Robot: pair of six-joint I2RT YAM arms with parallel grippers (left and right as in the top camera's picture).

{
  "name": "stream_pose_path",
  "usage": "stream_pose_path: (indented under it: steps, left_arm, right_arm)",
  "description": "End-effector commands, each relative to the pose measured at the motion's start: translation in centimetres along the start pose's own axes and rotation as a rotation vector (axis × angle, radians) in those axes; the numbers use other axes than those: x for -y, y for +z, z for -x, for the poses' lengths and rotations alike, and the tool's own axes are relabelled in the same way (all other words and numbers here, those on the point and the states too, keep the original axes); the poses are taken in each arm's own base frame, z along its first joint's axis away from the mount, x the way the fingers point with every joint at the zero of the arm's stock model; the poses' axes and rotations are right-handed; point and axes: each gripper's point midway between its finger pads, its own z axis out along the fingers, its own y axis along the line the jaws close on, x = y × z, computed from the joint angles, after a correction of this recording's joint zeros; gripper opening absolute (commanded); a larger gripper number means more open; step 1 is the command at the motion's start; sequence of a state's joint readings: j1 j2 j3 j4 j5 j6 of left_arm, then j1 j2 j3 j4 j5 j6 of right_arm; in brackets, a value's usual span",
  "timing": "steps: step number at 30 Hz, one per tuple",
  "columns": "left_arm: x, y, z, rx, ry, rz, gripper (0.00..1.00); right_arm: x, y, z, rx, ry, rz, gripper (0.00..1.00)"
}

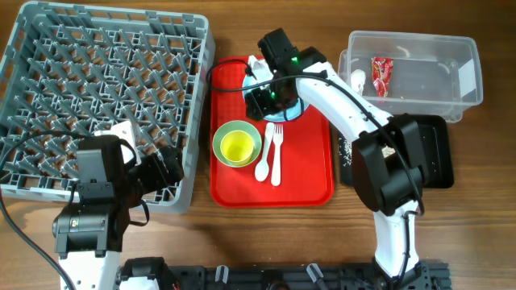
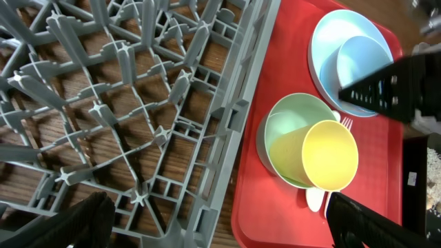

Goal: Sort waste into correct bins and load items into the dishwasher rack
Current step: 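Place the bowl onto the blue plate and release, then grasp the yellow cup from the green bowl with the right gripper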

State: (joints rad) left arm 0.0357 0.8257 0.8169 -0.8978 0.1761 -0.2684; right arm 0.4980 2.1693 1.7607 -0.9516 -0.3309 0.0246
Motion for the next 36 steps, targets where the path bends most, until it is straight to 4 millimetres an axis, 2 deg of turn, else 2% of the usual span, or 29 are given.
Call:
stream_pose_path:
  steps: [1,5,8,11,13,16,20,22,25,30,33,36]
  left_arm:
    - [0.1,-0.4,0.5,0.021,0.002,0.003,1.00]
    - [0.1,-0.4,0.5,0.022,0.002,0.003,1.00]
    - [0.1,-0.4,0.5,0.022,0.001,0.003,1.00]
    - [0.1,-0.4,0.5,0.022,0.002,0.003,1.00]
    - [0.1,-0.4,0.5,0.022,0.001,0.003,1.00]
    - [0.1,-0.4,0.5,0.021,0.002,0.003,1.00]
    - [0.0,-0.4,0.4,0.018,0.001,0.004,1.00]
    - [0.0,-0.4,0.4,0.017,0.001,0.004,1.00]
    - [0.0,-0.4,0.3,0.015,0.001,0.005,1.00]
    - [0.0,-0.4,0.3,0.015,0.001,0.005,1.00]
    - [0.0,-0.4,0.3,0.015,0.001,0.005,1.00]
    - [0.0,-0.4,0.3,0.015,0.001,0.005,1.00]
  right_arm:
    - [-0.5,-5.2,2.0,0.090,0.016,0.043,0.99]
    - [0.0,-11.3,2.8,0.191,0.074,-0.004,1.00]
    - [-0.1,-16.0,1.9,0.263,0.119,-0.080,1.00]
    - [-0.8,-18.7,0.5,0.287,0.160,-0.111,1.00]
    - [-1.2,-19.6,-0.5,0.288,0.232,-0.099,1.00]
    - [-1.6,-20.0,-1.7,0.263,0.321,-0.072,1.00]
    - [-3.0,-19.6,-3.3,0.186,0.290,-0.002,1.00]
    - [-2.7,-19.6,-4.4,0.153,0.310,-0.042,0.95]
    - [-2.2,-20.4,-6.0,0.140,0.342,-0.147,0.95]
    - [-3.5,-22.4,-8.8,0.231,0.341,-0.288,0.94]
    - [-5.1,-21.9,-9.6,0.285,0.287,-0.275,0.94]
    - [-6.7,-20.3,-9.7,0.330,0.222,-0.236,0.92]
